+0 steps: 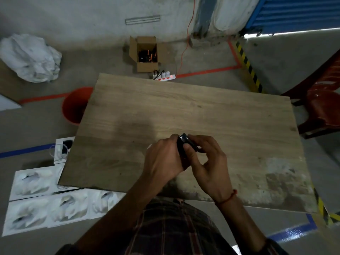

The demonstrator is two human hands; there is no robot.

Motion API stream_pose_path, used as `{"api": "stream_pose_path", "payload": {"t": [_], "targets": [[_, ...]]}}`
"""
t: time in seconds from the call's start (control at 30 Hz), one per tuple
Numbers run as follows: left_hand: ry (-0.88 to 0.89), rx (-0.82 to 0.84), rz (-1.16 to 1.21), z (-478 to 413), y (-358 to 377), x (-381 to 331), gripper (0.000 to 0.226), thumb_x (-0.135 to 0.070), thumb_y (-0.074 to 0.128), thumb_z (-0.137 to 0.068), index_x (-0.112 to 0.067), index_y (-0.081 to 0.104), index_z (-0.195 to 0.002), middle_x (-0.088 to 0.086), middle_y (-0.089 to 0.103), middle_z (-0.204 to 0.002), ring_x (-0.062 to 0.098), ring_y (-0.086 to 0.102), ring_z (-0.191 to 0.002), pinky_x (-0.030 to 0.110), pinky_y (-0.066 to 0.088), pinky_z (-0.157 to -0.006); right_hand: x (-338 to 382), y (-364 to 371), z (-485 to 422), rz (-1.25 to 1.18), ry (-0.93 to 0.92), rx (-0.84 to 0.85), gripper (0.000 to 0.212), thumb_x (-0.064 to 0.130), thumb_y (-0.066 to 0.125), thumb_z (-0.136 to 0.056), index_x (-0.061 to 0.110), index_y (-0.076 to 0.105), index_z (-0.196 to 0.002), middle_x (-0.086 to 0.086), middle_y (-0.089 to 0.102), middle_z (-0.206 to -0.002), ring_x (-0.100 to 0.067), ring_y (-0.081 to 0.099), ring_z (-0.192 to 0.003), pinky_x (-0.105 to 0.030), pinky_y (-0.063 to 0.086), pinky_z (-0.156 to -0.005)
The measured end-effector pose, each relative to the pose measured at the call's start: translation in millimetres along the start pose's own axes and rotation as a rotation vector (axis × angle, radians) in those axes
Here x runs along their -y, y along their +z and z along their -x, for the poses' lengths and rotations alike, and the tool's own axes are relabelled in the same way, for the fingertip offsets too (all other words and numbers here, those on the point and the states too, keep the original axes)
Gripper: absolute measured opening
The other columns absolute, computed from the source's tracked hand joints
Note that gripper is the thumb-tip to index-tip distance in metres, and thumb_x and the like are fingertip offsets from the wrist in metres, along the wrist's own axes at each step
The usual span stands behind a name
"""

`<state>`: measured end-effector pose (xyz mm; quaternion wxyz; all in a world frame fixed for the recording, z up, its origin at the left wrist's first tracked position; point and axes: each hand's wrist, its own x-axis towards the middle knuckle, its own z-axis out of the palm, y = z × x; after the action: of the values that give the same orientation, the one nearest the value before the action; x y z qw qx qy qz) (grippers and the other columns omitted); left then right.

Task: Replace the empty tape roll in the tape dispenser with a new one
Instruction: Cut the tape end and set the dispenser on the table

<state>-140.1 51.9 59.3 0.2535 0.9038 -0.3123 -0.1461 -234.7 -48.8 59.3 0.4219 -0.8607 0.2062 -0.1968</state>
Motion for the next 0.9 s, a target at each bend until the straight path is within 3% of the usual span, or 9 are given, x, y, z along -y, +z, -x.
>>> {"api": "stream_pose_path", "payload": {"t": [0.1, 0.23, 0.3, 0.37, 0.5, 0.57, 0.63, 0.73, 0.9], "targets": [[-0.046, 0.033, 0.024, -0.5, -0.8, 4.0, 0.046, -0.051, 0.07, -0.078, -0.024, 0.062, -0.113, -0.002, 0.074, -0.095, 0.019, 0.07, -0.085, 0.033, 0.057, -0.074, -1.5, -3.9, -2.2, -0.2, 0.156, 0.065, 0.028, 0.041, 0.052, -0.098, 0.027, 0.073, -0.11, 0.017, 0.07, -0.107, -0.005, 0.063, -0.107, -0.033, 0.053, -0.092], [-0.11, 0.123, 0.122, -1.2, -0.7, 8.8, 0.049, -0.055, 0.074, -0.078, -0.028, 0.063, -0.117, -0.011, 0.071, -0.1, 0.007, 0.066, -0.084, 0.02, 0.052, -0.067, -23.3, -6.2, -12.8, -0.606, 0.711, 0.236, 0.069, 0.071, 0.029, -0.091, 0.026, 0.054, -0.137, 0.002, 0.06, -0.137, -0.013, 0.057, -0.123, -0.043, 0.039, -0.111], [-0.15, 0.157, 0.214, -4.5, -2.5, 11.9, 0.045, -0.058, 0.075, -0.074, -0.03, 0.066, -0.108, -0.017, 0.069, -0.092, 0.002, 0.064, -0.08, 0.015, 0.048, -0.061, -42.5, -6.7, -12.8, -0.453, 0.642, 0.269, 0.077, 0.079, 0.026, -0.086, 0.032, 0.042, -0.145, 0.005, 0.047, -0.15, -0.013, 0.046, -0.135, -0.04, 0.031, -0.116], [-0.182, 0.194, 0.41, -8.0, -3.0, 16.1, 0.041, -0.056, 0.077, -0.07, -0.027, 0.072, -0.098, -0.018, 0.073, -0.087, 0.003, 0.069, -0.081, 0.023, 0.056, -0.067, -54.2, -6.7, -8.9, -0.374, 0.559, 0.395, 0.077, 0.081, 0.023, -0.085, 0.033, 0.051, -0.14, 0.009, 0.05, -0.147, -0.011, 0.043, -0.138, -0.035, 0.031, -0.113], [-0.315, 0.26, 0.944, -9.7, -5.8, 17.9, 0.016, -0.031, 0.081, -0.078, -0.019, 0.079, -0.089, -0.001, 0.079, -0.087, 0.013, 0.074, -0.081, 0.035, 0.058, -0.081, -63.0, -8.1, 3.4, -0.607, 0.588, 0.441, 0.071, 0.078, 0.042, -0.084, 0.024, 0.066, -0.124, -0.015, 0.068, -0.123, -0.027, 0.064, -0.114, -0.05, 0.05, -0.099], [-0.387, 0.317, 1.072, -13.4, -8.0, 19.5, 0.029, -0.036, 0.084, -0.074, -0.013, 0.078, -0.09, 0.009, 0.078, -0.089, 0.023, 0.073, -0.08, 0.043, 0.057, -0.08, -56.1, -6.7, 4.2, -0.612, 0.603, 0.369, 0.064, 0.074, 0.046, -0.085, 0.024, 0.07, -0.116, -0.019, 0.07, -0.115, -0.029, 0.068, -0.105, -0.045, 0.055, -0.09], [-0.459, 0.468, 1.135, -20.4, -10.3, 25.0, 0.057, -0.054, 0.084, -0.067, -0.007, 0.073, -0.097, 0.013, 0.075, -0.089, 0.028, 0.07, -0.077, 0.041, 0.06, -0.068, -48.7, -4.0, 4.2, -0.577, 0.635, 0.297, 0.057, 0.065, 0.043, -0.092, 0.02, 0.074, -0.106, -0.018, 0.074, -0.103, -0.034, 0.071, -0.097, -0.043, 0.059, -0.078], [-0.534, 0.694, 1.279, -31.1, -10.5, 38.5, 0.081, -0.072, 0.064, -0.073, -0.001, 0.066, -0.111, 0.016, 0.07, -0.098, 0.027, 0.069, -0.084, 0.04, 0.06, -0.069, -42.9, 1.3, 7.5, -0.546, 0.715, 0.214, 0.061, 0.062, 0.042, -0.093, 0.01, 0.075, -0.098, -0.021, 0.076, -0.091, -0.042, 0.072, -0.088, -0.05, 0.062, -0.076], [-0.561, 0.613, 1.397, -35.6, -5.9, 57.5, 0.061, -0.058, 0.055, -0.09, -0.001, 0.066, -0.111, 0.018, 0.07, -0.11, 0.032, 0.07, -0.096, 0.039, 0.055, -0.079, -37.5, 10.8, 18.4, -0.641, 0.831, 0.112, 0.077, 0.069, 0.043, -0.087, -0.001, 0.068, -0.108, -0.035, 0.067, -0.099, -0.049, 0.068, -0.091, -0.061, 0.056, -0.085]]}}
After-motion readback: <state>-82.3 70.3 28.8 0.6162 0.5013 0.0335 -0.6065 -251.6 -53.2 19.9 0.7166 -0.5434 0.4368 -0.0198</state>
